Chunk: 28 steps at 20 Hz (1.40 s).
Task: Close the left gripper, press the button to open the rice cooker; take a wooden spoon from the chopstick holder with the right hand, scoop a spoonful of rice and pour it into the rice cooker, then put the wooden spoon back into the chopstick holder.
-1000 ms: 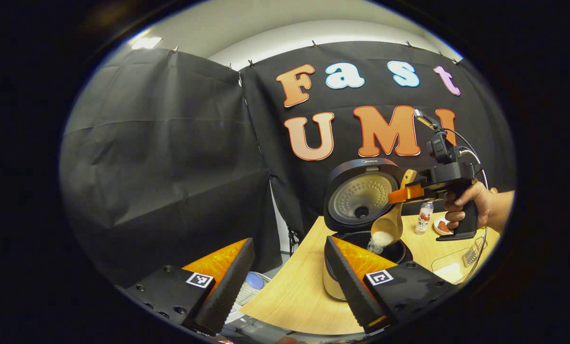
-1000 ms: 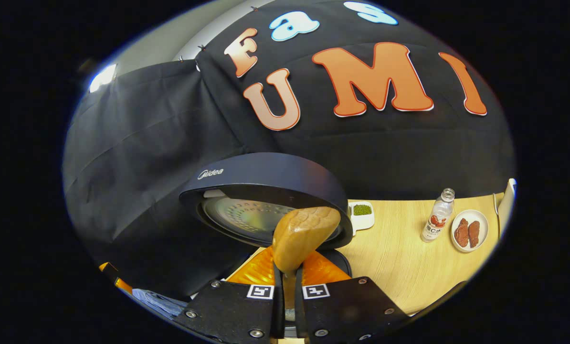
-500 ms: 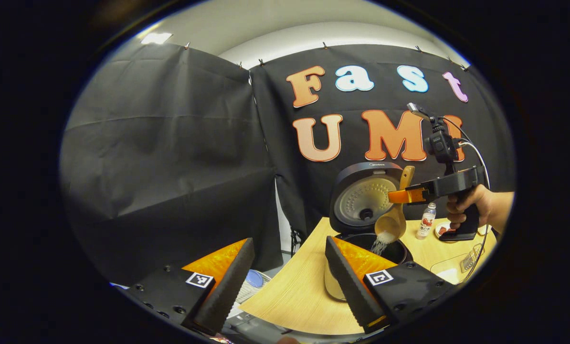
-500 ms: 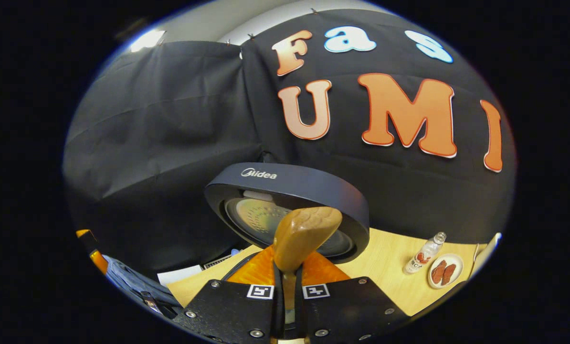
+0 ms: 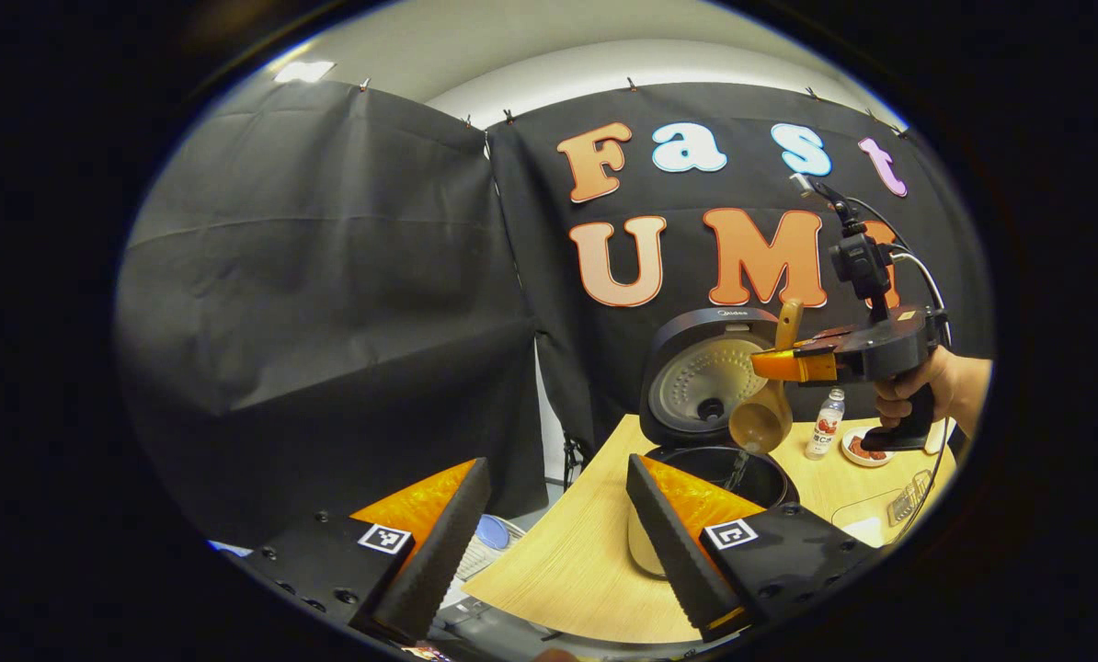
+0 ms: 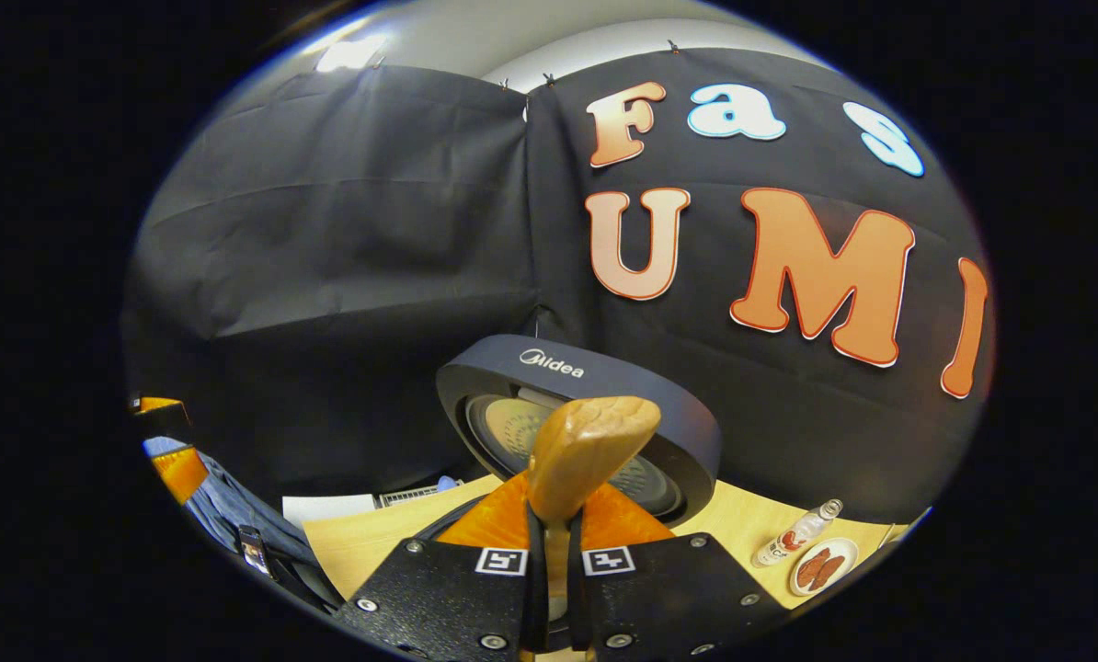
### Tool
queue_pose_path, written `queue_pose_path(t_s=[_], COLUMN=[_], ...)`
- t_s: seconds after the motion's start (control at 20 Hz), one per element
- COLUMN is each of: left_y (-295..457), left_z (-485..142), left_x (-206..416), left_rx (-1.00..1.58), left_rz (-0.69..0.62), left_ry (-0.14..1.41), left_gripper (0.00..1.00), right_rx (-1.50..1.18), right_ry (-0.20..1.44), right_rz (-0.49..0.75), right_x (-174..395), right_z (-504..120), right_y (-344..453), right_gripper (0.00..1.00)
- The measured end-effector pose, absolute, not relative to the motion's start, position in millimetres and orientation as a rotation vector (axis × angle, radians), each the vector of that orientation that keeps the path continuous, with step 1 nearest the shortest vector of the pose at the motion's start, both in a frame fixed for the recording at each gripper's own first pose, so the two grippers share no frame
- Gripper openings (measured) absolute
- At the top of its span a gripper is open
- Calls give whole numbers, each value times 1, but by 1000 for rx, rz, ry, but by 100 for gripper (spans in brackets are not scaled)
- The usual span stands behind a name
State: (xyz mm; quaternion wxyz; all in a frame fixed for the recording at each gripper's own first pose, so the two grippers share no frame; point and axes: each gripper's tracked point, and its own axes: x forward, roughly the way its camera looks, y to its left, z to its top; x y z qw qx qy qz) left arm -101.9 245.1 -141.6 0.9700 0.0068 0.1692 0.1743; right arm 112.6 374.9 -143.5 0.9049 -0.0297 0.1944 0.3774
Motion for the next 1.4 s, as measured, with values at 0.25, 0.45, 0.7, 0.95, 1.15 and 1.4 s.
queue_pose_path(t_s=[0.25, 0.45, 0.7, 0.95, 1.15, 1.4], left_y=[237, 224, 207, 180, 148, 103], left_z=[-142, -143, -141, -148, -145, -145], left_x=[-96, -93, -89, -81, -68, -50], left_rx=[21, 31, 45, 44, 74, 118], left_rz=[340, 329, 312, 277, 227, 140], left_ry=[347, 357, 362, 388, 383, 384], left_gripper=[94, 94, 94, 94, 100, 100], right_rx=[-125, -64, 82, 148, 188, 164], right_ry=[354, 378, 428, 491, 560, 608], right_rz=[800, 779, 703, 566, 421, 247], right_x=[116, 111, 115, 114, 111, 91], right_z=[-137, -138, -135, -153, -181, -210], right_y=[373, 353, 288, 198, 121, 26], right_gripper=[8, 8, 8, 8, 8, 8])
